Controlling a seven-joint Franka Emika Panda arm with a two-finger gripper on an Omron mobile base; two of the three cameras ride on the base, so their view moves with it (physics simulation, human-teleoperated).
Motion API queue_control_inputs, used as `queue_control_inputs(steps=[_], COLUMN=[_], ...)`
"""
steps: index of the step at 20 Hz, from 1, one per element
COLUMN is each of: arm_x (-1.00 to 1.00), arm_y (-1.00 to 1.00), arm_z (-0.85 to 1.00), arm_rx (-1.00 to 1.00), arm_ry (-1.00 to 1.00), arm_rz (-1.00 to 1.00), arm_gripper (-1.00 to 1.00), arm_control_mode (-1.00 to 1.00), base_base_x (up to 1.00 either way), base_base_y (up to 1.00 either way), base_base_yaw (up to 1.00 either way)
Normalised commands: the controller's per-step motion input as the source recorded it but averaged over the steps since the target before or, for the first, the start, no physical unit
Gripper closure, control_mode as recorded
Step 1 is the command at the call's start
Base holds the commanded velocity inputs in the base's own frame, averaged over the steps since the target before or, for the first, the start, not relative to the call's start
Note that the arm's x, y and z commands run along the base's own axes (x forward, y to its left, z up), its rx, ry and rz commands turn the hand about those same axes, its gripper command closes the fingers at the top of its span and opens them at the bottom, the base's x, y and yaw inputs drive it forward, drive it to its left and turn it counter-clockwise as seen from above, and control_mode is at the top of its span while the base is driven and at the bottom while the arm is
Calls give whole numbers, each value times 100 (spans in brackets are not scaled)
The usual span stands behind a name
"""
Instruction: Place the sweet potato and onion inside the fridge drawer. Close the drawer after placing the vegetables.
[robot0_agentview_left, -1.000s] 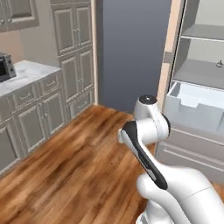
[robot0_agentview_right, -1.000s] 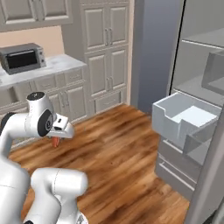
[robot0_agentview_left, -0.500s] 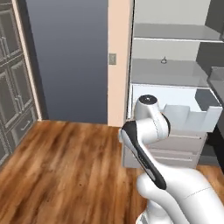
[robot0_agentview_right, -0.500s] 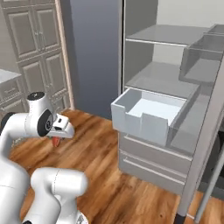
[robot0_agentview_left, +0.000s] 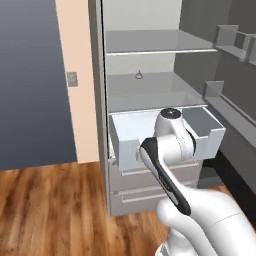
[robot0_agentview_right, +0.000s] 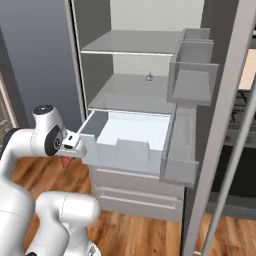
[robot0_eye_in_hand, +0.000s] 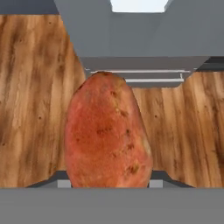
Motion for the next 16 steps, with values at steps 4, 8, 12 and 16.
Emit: queue_control_inputs(steps=[4, 8, 12, 16], arm_x=[0, 0, 0, 0], arm_y=[0, 0, 0, 0], arm_z=[0, 0, 0, 0], arm_rx=[0, 0, 0, 0], arm_ry=[0, 0, 0, 0], arm_rz=[0, 0, 0, 0], arm_gripper=[100, 100, 100, 100], arm_control_mode=[100, 100, 100, 100], base_base_x=[61, 46, 45, 46], base_base_y=[5, 26, 21, 21], base_base_yaw=[-43, -37, -24, -12])
